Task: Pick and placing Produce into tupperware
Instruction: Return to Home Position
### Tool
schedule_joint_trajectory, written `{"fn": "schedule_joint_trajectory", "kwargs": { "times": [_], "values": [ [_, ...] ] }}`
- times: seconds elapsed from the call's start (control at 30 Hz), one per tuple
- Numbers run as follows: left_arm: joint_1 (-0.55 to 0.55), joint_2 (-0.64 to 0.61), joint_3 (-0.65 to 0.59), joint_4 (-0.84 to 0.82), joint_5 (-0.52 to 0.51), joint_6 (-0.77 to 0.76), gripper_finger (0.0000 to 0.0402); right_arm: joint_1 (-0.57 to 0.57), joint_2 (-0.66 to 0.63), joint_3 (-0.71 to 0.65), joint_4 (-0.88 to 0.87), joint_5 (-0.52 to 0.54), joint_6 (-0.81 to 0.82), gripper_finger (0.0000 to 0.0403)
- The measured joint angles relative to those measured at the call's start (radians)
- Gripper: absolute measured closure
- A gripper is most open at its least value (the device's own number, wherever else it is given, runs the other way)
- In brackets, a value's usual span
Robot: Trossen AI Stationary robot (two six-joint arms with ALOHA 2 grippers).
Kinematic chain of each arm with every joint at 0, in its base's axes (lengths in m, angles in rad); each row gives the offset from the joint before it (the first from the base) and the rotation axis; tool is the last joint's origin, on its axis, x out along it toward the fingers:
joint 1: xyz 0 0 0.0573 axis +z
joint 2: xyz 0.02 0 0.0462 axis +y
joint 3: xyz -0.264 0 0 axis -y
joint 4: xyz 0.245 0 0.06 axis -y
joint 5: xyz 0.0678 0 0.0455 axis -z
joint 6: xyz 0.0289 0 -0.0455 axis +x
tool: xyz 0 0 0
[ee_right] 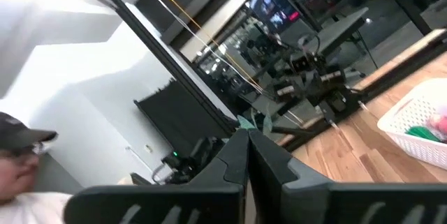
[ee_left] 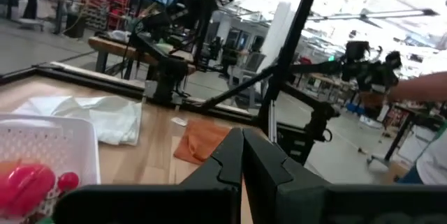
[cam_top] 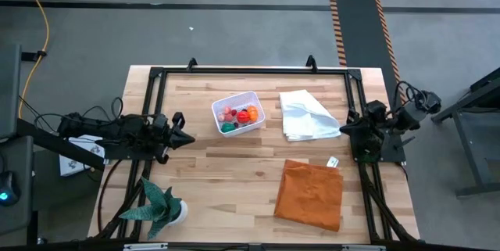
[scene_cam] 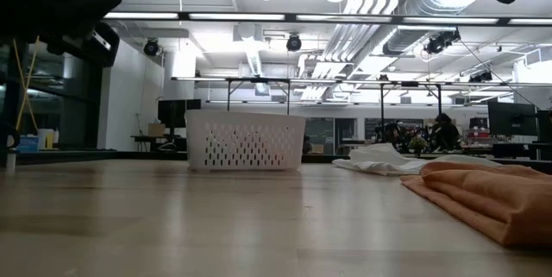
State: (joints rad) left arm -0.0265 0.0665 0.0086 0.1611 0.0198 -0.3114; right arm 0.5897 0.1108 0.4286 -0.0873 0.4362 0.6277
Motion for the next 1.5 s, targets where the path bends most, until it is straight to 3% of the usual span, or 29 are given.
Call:
{"fn": "schedule_joint_trajectory", "kwargs": {
  "times": [0.23,0.4,0.67,0.97,1.2,1.33,1.5],
  "values": [
    [0.000,0.000,0.001,-0.047,0.077,0.027,0.0401,0.000,-0.083,0.000,-0.001,0.005,-0.036,0.0403],
    [0.000,0.000,0.001,-0.134,0.078,0.027,0.0401,0.000,-0.106,0.002,-0.006,0.026,-0.087,0.0403],
    [0.000,-0.010,0.001,-0.125,0.126,0.035,0.0401,0.000,-0.106,0.016,0.001,-0.044,-0.133,0.0403],
    [0.000,-0.010,0.001,-0.135,0.067,-0.007,0.0401,0.000,-0.106,0.015,-0.002,-0.049,-0.269,0.0403],
    [0.000,-0.010,0.001,-0.136,0.051,-0.010,0.0401,0.000,-0.105,0.014,0.013,-0.173,-0.236,0.0403],
    [0.000,-0.010,0.001,-0.137,0.051,-0.009,0.0401,0.000,-0.105,0.012,0.061,-0.261,-0.303,0.0403],
    [0.000,-0.010,0.001,-0.137,0.051,-0.008,0.0401,0.000,-0.106,-0.114,0.265,-0.361,-0.428,0.0403]
  ]
}}
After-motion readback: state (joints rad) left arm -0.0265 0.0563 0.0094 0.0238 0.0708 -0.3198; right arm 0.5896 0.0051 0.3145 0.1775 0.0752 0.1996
